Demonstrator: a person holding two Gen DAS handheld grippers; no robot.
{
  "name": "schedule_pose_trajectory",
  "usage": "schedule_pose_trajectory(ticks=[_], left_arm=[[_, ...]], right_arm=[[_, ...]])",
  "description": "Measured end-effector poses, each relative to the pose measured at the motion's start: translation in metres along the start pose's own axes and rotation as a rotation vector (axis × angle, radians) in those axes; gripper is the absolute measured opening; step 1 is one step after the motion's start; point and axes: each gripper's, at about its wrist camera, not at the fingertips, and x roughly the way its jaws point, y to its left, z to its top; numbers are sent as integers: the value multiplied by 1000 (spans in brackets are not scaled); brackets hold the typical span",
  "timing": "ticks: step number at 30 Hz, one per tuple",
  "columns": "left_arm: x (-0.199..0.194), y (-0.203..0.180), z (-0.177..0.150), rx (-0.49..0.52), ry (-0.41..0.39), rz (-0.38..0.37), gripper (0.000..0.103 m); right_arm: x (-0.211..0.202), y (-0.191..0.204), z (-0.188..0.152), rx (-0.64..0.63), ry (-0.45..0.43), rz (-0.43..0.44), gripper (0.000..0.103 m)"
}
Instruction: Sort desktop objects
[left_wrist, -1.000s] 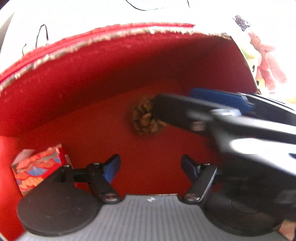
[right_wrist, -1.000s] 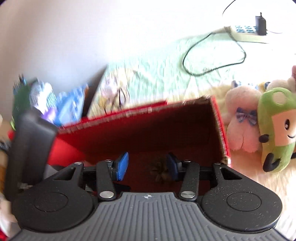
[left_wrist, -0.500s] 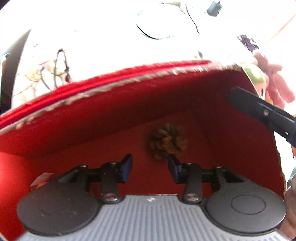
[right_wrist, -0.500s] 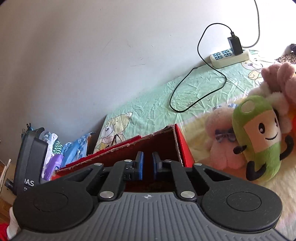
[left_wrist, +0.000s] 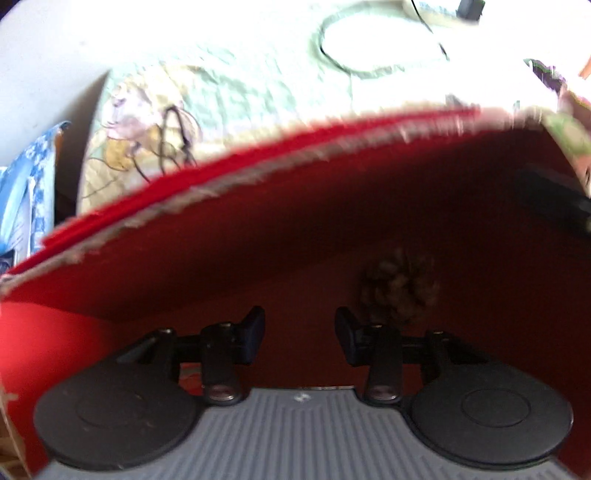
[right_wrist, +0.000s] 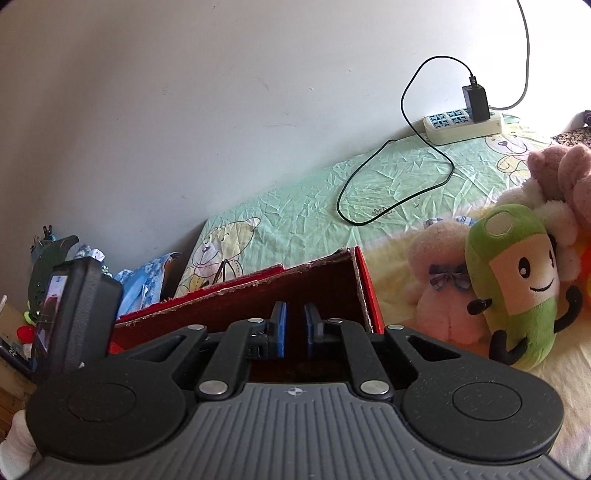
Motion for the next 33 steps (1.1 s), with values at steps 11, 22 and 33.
schedule_pose_trajectory(ticks=[11,22,33], left_arm=[[-6,-56,11,137,-47,-10,44],[-8,-90,18,153,-19,-102,47],[-25,-102,16,116,-75,5,64]], right_arm=[[-2,-10,0,78,-25,50,10],[-2,-25,-1,234,-61,80,2],[-5,-21,1,174,-54,30,3]])
